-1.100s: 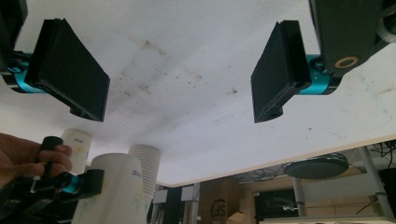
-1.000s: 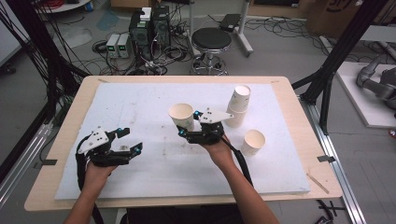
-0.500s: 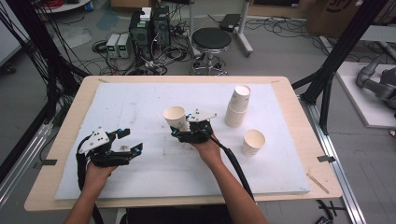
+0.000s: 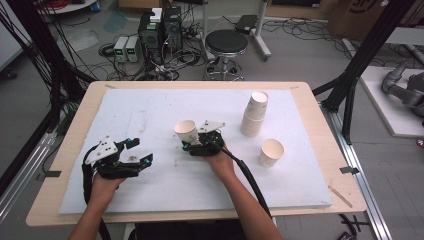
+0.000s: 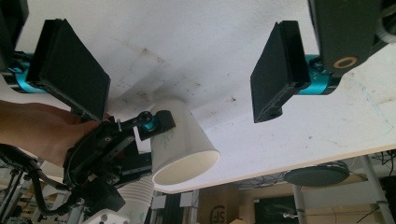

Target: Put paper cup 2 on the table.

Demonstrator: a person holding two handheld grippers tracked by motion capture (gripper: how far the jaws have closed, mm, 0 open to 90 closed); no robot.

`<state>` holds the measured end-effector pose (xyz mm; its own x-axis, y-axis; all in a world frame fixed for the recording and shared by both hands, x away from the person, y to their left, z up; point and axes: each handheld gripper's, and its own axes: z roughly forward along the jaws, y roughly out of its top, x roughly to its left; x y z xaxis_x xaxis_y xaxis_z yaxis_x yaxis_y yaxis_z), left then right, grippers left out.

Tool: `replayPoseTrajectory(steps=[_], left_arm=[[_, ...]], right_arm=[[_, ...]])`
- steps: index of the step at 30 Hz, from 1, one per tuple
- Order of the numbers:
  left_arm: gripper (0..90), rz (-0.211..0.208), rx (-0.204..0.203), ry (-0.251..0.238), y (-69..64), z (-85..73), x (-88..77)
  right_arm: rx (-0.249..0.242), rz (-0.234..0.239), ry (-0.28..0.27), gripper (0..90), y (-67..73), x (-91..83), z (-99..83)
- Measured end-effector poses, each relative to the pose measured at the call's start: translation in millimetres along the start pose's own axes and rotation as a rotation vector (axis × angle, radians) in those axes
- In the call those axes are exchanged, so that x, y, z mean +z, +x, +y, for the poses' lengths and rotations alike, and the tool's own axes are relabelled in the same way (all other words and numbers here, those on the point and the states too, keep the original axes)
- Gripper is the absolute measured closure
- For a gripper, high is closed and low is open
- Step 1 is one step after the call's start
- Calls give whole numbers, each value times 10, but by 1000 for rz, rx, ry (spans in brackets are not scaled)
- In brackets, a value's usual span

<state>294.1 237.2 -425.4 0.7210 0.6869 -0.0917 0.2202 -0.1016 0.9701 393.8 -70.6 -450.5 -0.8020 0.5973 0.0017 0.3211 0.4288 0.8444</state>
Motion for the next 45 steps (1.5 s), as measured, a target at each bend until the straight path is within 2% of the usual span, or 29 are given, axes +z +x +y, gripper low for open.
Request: replayPoseTrajectory(steps=[4,16,20,22,24,26,28,33,38,41,45], left_arm=[[200,0,-3,2,5,-4,2],[201,2,-6,4,11,-9,9],[201,-1,-9,8,9,-13,17],[202,-1,-9,8,10,-14,19],[202,-2,-10,9,9,-14,20],[202,-1,-10,10,11,-16,19],[202,-1,-10,10,15,-19,19],[202,-2,-17,11,15,-26,23],[190,-10,-20,-17,-7,-5,45],[152,-10,-31,-41,-33,27,73],[152,-8,-37,-33,-53,31,96]], right_arm=[[-7,1,15,352,7,4,-1],[-73,-13,79,350,26,-89,-33],[-69,-11,97,330,20,-105,-50],[-66,-15,106,305,10,-117,-64],[-57,-42,101,193,-2,-127,-84],[-40,-34,88,192,-26,-166,-97],[-45,-32,73,192,-38,-215,-101],[-48,-9,43,191,-43,-421,-107],[-55,9,-27,191,-32,-749,-111],[-58,2,-57,191,-60,-950,-117],[-44,-17,-90,191,-145,-1215,-147]])
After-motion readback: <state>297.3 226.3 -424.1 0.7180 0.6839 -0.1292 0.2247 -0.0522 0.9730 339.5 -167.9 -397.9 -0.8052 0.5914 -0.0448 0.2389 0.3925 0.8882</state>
